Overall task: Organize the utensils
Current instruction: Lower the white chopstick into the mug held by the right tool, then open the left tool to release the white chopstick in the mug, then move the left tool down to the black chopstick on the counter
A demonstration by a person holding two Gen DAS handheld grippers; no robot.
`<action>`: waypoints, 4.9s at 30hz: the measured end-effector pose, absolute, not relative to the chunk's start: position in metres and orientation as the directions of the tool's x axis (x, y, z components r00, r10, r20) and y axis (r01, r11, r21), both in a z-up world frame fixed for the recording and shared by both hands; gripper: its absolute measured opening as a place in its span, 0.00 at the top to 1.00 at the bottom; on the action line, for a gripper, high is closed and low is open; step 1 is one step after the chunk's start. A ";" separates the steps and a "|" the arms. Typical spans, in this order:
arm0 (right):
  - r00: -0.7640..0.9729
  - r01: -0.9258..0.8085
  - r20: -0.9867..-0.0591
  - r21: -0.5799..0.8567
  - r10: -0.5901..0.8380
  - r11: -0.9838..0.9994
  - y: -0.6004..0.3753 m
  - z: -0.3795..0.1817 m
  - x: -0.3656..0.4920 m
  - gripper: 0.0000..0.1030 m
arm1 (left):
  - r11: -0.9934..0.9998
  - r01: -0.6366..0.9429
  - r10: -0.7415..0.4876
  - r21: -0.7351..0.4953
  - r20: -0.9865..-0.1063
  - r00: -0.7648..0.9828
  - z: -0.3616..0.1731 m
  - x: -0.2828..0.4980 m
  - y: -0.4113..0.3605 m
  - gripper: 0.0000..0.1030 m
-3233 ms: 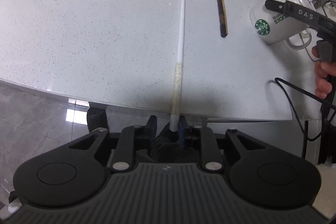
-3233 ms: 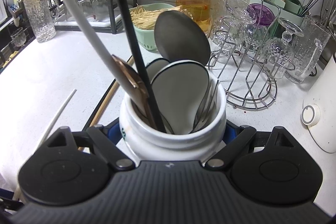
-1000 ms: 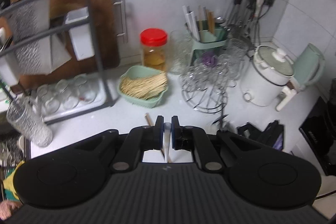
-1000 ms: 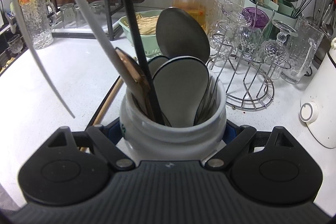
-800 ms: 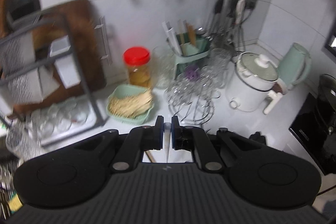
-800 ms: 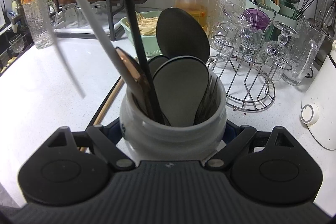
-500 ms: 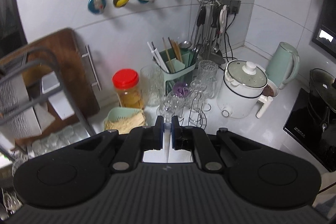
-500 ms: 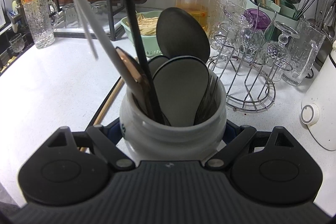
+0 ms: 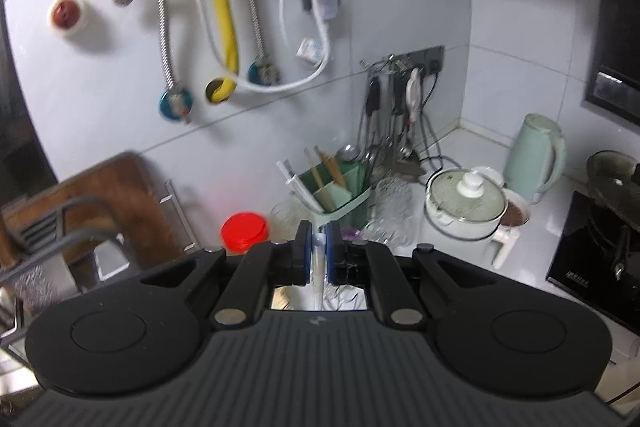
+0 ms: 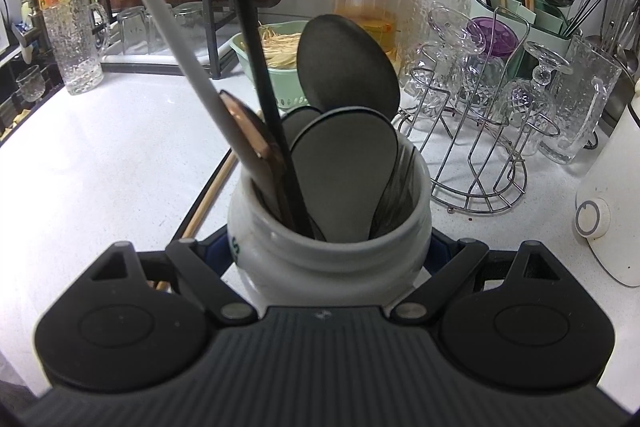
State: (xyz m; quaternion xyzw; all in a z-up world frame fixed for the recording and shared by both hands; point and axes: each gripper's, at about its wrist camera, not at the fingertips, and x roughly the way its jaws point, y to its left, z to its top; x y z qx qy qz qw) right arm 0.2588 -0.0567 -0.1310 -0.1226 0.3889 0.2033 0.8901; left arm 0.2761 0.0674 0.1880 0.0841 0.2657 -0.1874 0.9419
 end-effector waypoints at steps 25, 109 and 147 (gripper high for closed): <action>0.618 -0.490 -0.728 -0.064 0.296 0.869 -0.056 -0.132 0.259 0.10 | 0.841 0.536 -0.452 -0.079 -0.647 0.614 0.124 0.292 0.004 0.92; 0.633 -0.431 -0.733 -0.069 0.247 0.900 -0.053 -0.132 0.253 0.10 | 0.952 -0.220 -0.018 -0.214 -0.754 0.657 -0.022 0.225 0.196 0.72; 0.593 -0.465 -0.763 -0.065 0.256 0.883 -0.058 -0.130 0.256 0.10 | 0.971 -0.003 -0.220 -0.239 -0.898 0.380 -0.205 0.247 0.086 0.90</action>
